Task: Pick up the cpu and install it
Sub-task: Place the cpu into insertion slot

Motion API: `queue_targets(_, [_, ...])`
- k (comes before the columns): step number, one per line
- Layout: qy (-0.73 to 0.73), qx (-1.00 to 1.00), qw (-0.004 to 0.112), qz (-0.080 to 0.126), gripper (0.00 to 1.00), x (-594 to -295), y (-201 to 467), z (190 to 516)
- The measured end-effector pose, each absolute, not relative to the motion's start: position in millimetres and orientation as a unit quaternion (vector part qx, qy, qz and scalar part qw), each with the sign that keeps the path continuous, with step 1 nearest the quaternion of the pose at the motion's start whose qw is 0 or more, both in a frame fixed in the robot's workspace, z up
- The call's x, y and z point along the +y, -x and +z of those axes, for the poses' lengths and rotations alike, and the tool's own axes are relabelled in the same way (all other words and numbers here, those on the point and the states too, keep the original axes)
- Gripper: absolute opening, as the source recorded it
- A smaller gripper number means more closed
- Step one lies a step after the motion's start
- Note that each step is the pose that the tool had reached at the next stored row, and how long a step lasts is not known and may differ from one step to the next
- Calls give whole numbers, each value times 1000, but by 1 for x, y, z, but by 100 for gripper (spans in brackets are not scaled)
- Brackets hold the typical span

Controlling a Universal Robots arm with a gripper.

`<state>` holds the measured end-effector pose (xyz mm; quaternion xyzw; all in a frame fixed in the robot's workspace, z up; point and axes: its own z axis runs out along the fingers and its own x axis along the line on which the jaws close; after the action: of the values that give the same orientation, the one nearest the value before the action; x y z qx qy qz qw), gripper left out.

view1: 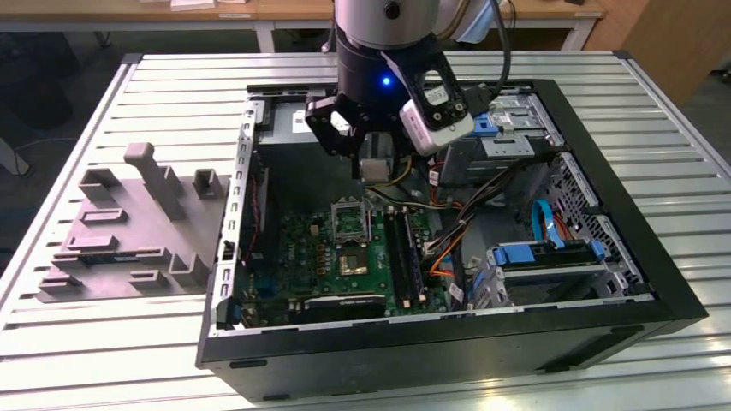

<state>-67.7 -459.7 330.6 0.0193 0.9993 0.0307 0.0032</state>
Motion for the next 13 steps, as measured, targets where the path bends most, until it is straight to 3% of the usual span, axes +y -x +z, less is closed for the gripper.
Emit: queue_targets(13, [-19,999,3,31,47,-464,68,328])
